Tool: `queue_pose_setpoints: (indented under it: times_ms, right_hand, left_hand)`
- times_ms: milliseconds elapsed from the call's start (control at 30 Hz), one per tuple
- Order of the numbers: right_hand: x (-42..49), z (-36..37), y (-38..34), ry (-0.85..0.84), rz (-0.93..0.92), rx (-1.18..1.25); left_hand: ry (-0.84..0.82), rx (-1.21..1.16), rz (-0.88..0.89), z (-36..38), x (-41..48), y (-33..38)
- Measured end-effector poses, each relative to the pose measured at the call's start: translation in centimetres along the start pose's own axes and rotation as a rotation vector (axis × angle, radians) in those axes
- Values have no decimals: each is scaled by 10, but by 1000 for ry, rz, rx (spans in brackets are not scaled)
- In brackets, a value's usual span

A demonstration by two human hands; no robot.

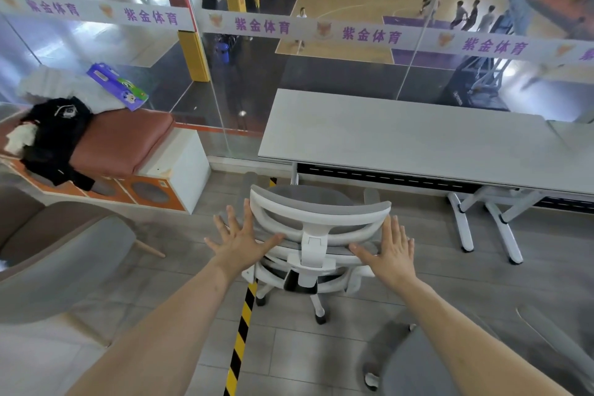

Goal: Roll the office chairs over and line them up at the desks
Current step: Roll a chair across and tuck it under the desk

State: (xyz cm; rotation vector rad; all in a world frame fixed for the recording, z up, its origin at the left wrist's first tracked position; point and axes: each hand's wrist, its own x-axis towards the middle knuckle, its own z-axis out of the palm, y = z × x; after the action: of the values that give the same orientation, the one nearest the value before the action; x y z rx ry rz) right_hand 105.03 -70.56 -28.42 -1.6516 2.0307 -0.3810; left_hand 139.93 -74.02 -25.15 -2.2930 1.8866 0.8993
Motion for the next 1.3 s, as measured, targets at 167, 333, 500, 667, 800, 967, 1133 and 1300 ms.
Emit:
queue_pose_setpoints:
  times_ms: [167, 333, 500, 667, 800, 967, 1133, 1300]
  right_hand:
    - [-2, 1, -2, 12, 6, 10]
    - [0, 0, -3, 23, 1, 11]
    - [0, -2, -6, 9, 8, -1]
    - [-7, -3, -13, -2, 59, -23]
    - [-30, 1, -18, -22, 55, -51]
    - [-79, -6, -18, 3, -18, -203]
    - [-150, -33, -16, 22, 13, -275]
    - [-234, -64, 20, 137, 4, -316]
  left_hand:
    - [-5, -18, 12, -1, -1, 0]
    - [5, -12, 13, 0, 1, -1]
    - [34, 29, 7, 0, 3, 0]
    - [46, 95, 24, 1, -6, 3]
    - [94, 112, 117, 9, -30, 3]
    - [170, 249, 324, 22, -74, 9]
    - [232, 228, 432, 30, -129, 31]
    - [235, 232, 586, 53, -202, 74]
